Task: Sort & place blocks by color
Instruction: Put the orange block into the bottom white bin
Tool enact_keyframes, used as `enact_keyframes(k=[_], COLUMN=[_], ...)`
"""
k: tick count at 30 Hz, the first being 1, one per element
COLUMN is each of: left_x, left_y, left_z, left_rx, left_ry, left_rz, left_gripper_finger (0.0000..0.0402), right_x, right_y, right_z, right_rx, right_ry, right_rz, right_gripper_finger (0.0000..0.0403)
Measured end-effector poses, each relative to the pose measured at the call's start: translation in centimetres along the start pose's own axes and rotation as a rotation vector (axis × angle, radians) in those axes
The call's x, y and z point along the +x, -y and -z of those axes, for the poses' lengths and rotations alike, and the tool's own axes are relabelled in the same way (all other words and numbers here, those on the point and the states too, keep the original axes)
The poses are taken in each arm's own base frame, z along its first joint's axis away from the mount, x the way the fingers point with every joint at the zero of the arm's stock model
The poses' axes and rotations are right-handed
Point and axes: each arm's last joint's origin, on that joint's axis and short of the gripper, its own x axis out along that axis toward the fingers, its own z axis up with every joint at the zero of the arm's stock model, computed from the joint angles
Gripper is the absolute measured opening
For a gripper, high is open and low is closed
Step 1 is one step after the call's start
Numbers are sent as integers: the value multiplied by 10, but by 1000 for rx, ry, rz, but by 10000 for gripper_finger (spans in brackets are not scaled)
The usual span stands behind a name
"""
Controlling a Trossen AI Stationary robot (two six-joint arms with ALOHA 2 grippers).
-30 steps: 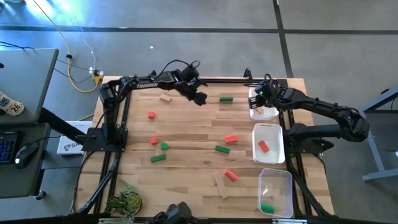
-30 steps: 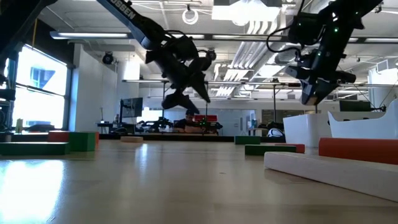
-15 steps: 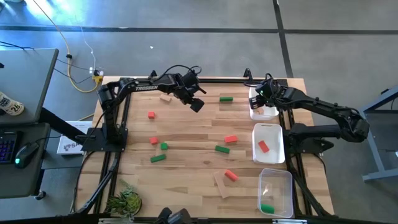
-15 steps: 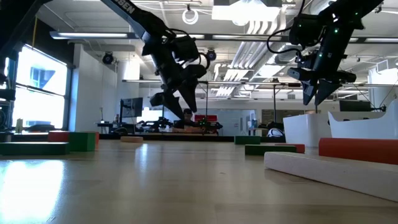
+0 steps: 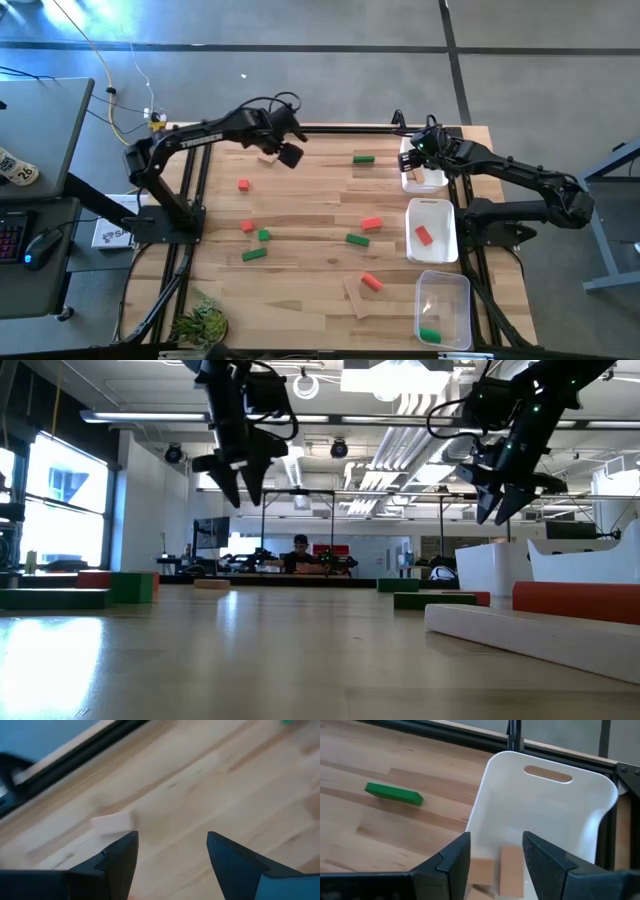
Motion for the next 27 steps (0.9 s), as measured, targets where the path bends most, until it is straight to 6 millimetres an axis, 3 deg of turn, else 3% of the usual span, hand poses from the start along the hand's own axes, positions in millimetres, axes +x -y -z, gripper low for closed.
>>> enact_keyframes(k=[5, 19, 27], left_x=[-3, 41, 57], left_y=[-8, -16, -20], left_z=[12, 77, 97], left_rx=[-45, -159, -215], left_ry=[-60, -270, -304], left_rz=[-99, -193, -238], left_gripper_finger=[225, 225, 225], right_x=[0, 0, 0], right_y=[-1, -1, -2], right_z=[0, 0, 0], right_rx=[1, -39, -39], right_ry=[-13, -14, -19], right_rz=[-27, -39, -49], right_gripper_finger=[168, 168, 168])
